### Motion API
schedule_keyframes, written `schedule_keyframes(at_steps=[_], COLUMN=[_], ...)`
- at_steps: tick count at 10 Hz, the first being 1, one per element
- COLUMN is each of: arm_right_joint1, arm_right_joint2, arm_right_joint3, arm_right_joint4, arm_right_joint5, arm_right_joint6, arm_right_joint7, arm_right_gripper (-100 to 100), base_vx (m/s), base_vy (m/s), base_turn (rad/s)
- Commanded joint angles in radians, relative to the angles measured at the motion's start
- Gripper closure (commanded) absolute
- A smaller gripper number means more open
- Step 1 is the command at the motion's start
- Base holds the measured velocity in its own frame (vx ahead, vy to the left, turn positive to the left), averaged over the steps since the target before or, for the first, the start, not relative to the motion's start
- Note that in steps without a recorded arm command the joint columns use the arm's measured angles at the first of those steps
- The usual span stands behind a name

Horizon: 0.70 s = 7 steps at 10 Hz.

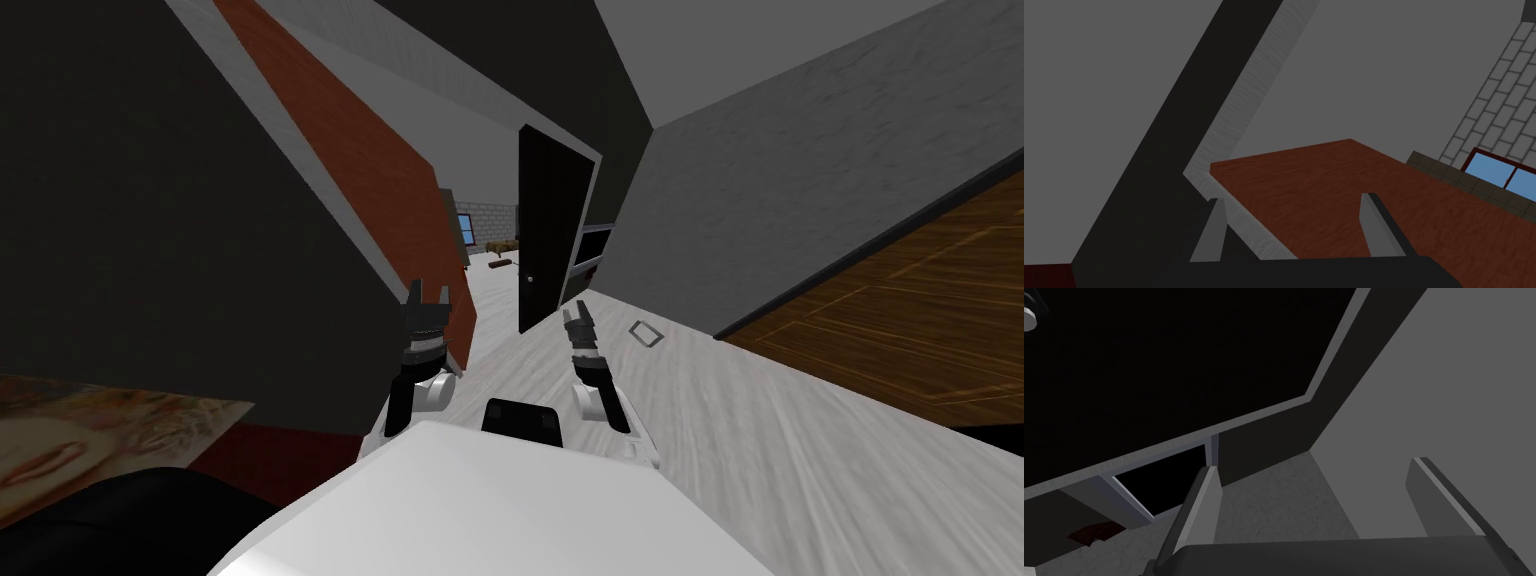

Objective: Push the door open

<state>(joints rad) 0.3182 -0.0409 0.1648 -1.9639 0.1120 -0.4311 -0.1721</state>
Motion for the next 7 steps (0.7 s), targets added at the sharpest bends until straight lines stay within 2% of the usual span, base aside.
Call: schedule_keyframes(at_steps=[1,7], arm_right_joint1=[-0.028,-0.13], arm_right_joint2=[-0.009,-0.028], arm_right_joint3=[0.01,0.065], arm_right_joint4=[0.039,0.193], arm_right_joint5=[0.001,0.01], arm_right_joint6=[0.0,-0.01], arm_right_joint7=[-0.015,-0.059], arm_right_gripper=[-100,-100], base_vx=[0.084,0.102], base_vy=[-0.044,-0.041], base_turn=[-0.007,-0.002])
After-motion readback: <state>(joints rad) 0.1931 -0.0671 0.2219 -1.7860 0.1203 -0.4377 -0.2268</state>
